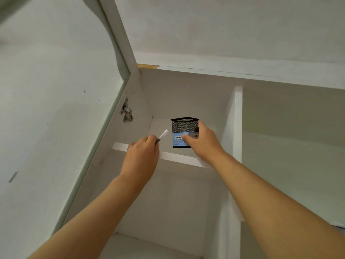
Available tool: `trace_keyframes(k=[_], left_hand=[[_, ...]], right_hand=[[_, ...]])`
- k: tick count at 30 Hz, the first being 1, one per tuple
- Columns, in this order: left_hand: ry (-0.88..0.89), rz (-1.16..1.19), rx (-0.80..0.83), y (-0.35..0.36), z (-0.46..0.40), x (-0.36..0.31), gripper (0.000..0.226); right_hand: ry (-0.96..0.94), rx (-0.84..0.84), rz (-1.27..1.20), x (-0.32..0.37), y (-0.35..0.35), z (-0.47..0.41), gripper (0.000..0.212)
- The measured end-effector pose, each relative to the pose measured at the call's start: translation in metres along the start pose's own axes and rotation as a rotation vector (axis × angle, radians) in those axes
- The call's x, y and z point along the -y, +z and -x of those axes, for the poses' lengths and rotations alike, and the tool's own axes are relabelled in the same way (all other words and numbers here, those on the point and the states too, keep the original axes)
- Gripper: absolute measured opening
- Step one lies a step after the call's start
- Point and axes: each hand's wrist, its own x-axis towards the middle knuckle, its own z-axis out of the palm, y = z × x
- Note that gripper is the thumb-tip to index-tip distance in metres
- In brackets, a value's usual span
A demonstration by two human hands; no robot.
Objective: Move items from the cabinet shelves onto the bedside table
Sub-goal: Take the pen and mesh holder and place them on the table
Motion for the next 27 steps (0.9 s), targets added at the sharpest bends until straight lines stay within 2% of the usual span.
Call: trace_keyframes(k=[5, 10, 15, 19, 27], left_hand=[[-0.052, 0.021, 0.054, -0.004, -0.002, 0.000, 0.010], [-0.257, 0.166, 0.172, -0.027, -0.013, -0.009, 0.017], [-0.388, 0.242, 0.126, -0.057, -0.015, -0.026, 0.013], [-0.320, 0.087, 0.123, -0.075, -0.014, -0.044, 0.009], [-0.269, -0.062, 0.068, -0.109, 0.002, -0.099, 0.006]], right_hand=[[-0.013, -0.002, 0.001, 0.009, -0.005, 0.015, 0.036], [-0.027, 0.021, 0.000, 0.020, -0.021, 0.025, 0.040], [-0.043, 0.020, -0.061, 0.031, -0.044, 0.029, 0.033], [-0.063, 0.024, -0.094, 0.034, -0.056, 0.035, 0.034], [-0.134, 0.068, -0.245, 0.024, -0.074, 0.069, 0.033]])
